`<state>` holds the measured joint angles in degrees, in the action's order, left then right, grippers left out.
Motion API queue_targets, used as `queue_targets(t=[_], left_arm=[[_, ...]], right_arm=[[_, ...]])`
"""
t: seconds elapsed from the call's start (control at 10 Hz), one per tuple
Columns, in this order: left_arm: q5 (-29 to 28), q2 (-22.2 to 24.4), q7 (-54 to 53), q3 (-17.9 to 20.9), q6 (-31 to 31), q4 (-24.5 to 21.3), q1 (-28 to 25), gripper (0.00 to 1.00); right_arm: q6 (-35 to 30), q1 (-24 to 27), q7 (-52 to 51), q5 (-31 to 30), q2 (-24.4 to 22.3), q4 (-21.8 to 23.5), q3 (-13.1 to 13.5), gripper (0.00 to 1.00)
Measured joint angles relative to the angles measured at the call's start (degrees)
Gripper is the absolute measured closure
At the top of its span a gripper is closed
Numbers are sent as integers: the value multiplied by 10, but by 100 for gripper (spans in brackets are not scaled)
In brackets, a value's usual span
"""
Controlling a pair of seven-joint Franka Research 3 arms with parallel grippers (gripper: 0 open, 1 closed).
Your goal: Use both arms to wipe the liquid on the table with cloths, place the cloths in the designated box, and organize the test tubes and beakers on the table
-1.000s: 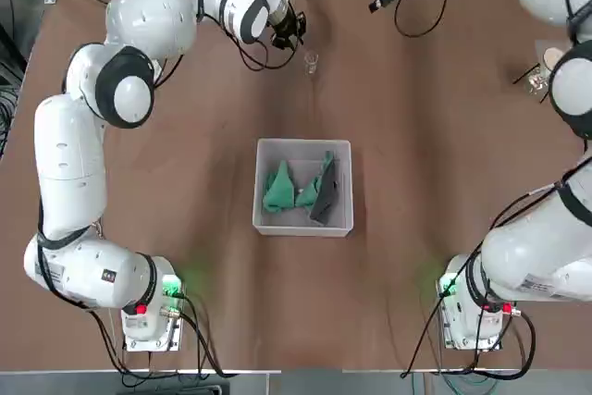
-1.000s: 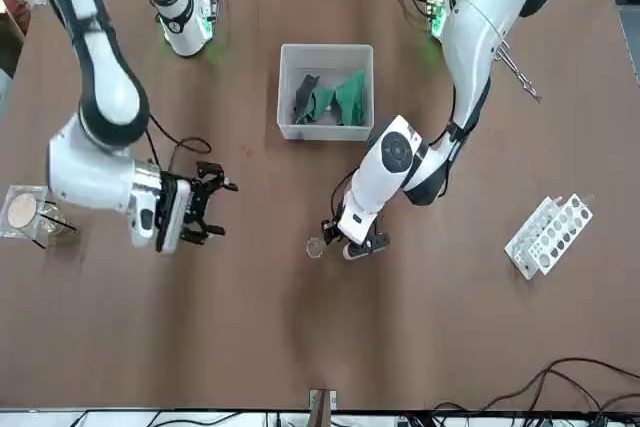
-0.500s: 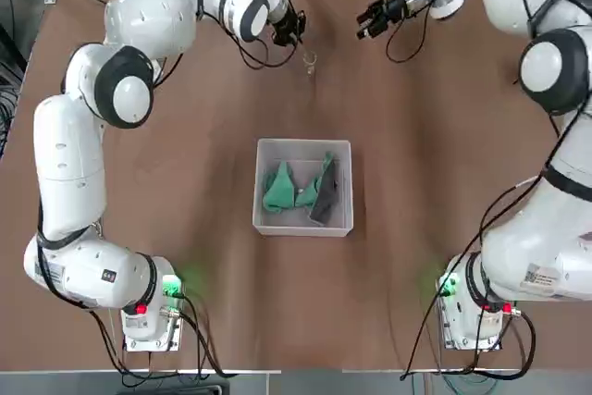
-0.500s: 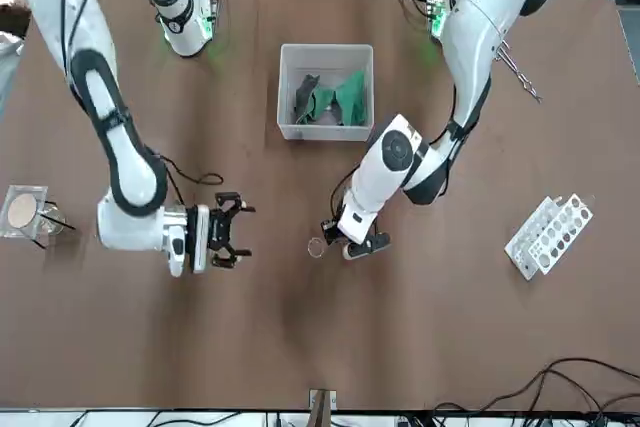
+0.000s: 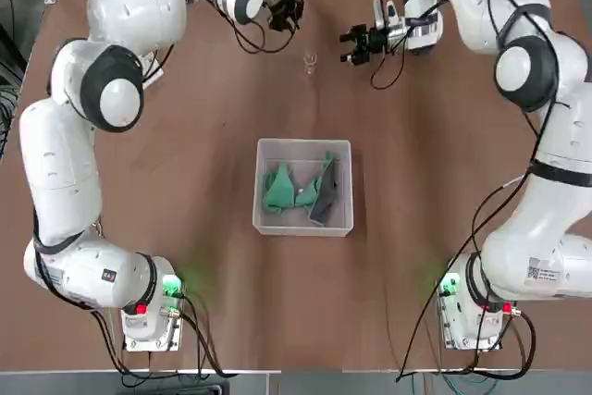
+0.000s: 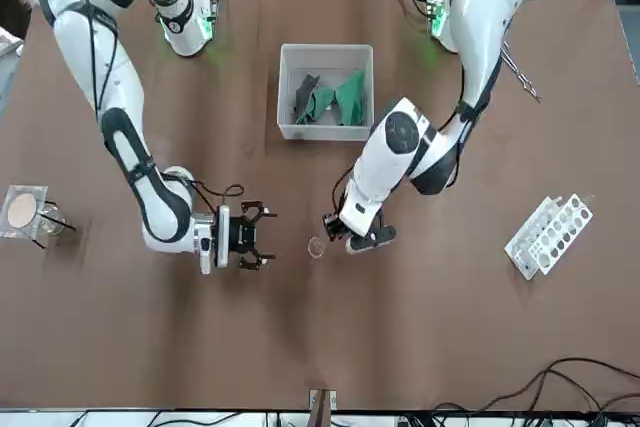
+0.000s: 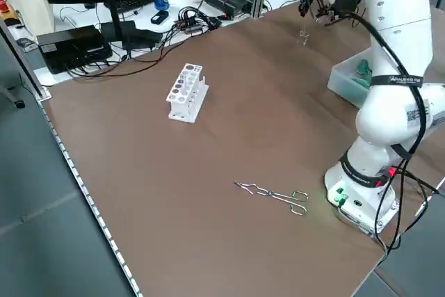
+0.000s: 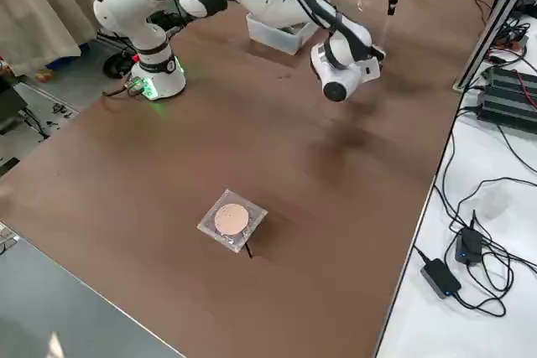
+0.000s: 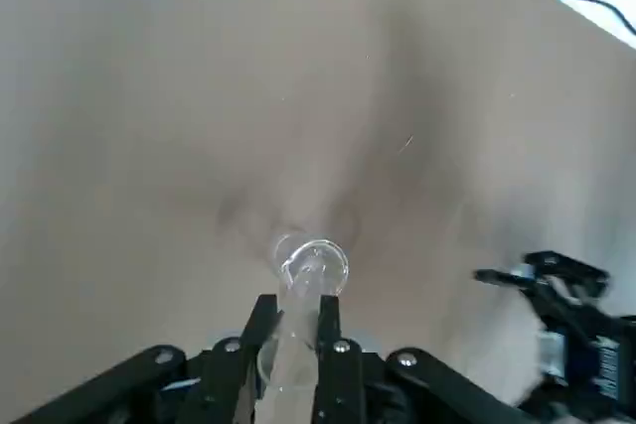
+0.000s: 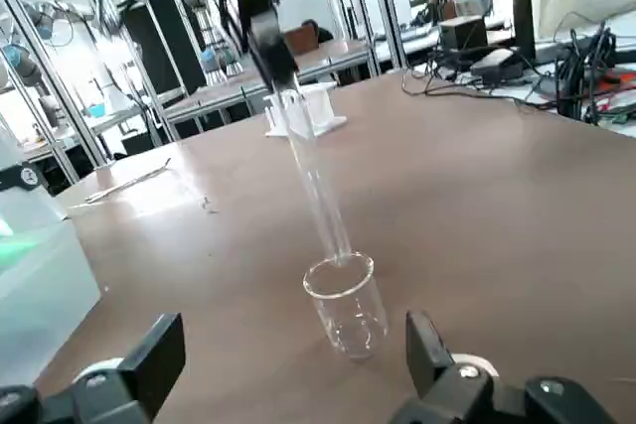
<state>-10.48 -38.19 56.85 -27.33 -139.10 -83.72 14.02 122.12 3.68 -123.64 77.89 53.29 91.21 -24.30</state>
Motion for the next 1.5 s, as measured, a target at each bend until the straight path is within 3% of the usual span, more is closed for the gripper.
queue_targets(t=[0.3,0.5,0.7,0.9,1.1,1.3,1.5], left_arm=[[0,71,0,36,86,1,-6,79],[0,113,0,83,179,0,-7,79],[-1,149,-7,135,271,-5,-9,79],[-3,188,-21,176,286,-45,-33,79],[-3,232,-36,192,285,-102,-84,79],[-4,268,-42,247,267,-149,-97,79],[-4,300,-44,319,201,-209,-96,79]], right_arm=[[-1,-46,-83,88,58,-34,5,1],[0,-94,-120,141,82,-68,43,1],[4,-125,-156,155,94,-105,72,1],[4,-133,-205,162,103,-126,76,1],[2,-143,-222,166,105,-129,77,1],[3,-151,-228,168,108,-130,78,1],[11,-152,-243,169,112,-134,79,1]])
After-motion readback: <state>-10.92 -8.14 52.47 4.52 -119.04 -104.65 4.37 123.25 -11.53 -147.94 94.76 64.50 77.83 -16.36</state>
